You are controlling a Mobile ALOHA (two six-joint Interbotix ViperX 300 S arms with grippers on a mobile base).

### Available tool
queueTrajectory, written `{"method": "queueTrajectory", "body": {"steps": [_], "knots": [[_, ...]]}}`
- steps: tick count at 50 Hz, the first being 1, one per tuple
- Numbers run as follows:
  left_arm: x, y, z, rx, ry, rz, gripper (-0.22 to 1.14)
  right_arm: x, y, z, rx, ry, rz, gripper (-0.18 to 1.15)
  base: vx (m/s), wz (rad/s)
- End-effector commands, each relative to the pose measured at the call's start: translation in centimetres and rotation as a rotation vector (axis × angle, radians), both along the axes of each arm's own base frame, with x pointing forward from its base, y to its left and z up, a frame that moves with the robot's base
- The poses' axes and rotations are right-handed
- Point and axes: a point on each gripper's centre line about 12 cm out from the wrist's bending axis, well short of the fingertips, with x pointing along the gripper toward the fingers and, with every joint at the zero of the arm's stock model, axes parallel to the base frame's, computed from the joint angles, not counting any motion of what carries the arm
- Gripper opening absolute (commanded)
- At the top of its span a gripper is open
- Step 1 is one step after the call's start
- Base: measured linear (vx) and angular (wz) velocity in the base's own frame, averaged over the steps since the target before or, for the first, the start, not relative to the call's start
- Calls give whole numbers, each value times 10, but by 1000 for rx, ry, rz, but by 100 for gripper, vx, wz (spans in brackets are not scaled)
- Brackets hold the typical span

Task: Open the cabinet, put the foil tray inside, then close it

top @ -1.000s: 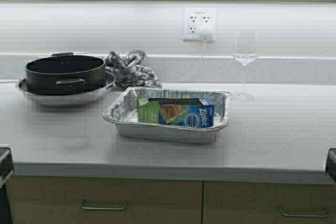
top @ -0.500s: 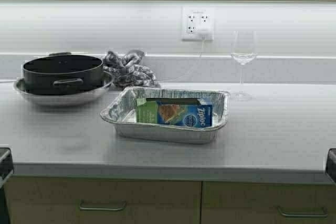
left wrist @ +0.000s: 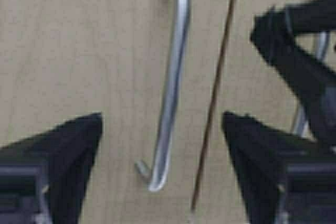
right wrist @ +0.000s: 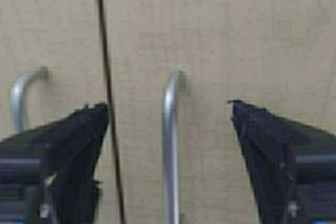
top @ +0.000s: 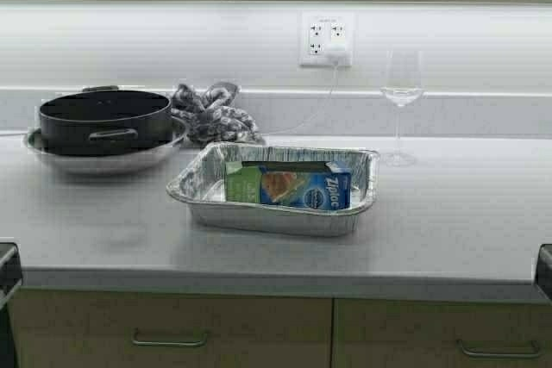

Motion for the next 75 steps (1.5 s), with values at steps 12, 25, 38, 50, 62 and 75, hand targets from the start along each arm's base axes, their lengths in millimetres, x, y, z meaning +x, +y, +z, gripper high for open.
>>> {"method": "queueTrajectory", "body": {"steps": [12, 25, 38, 50, 62, 75], "knots": [[17, -11, 28, 15, 50, -41, -1, 8, -1, 1, 44, 30, -17, 2, 0, 0], [-7, 2, 34, 49, 96, -61, 5, -12, -12, 15, 55, 42, -6, 9, -1, 3], [-74, 55, 40, 100, 148, -56, 3, -69, -32, 26, 25, 147, 79, 8, 1, -1], [-115, 121, 35, 125, 197, 10, 3, -116, -50, 16, -57, 200, 133, 8, -2, -3], [-140, 163, 27, 183, 262, 44, 3, -134, -74, 9, -119, 287, 147, 8, -8, -6], [-160, 208, 29, 198, 296, 121, 3, -151, -103, 4, -153, 309, 104, 8, -11, -6]]}}
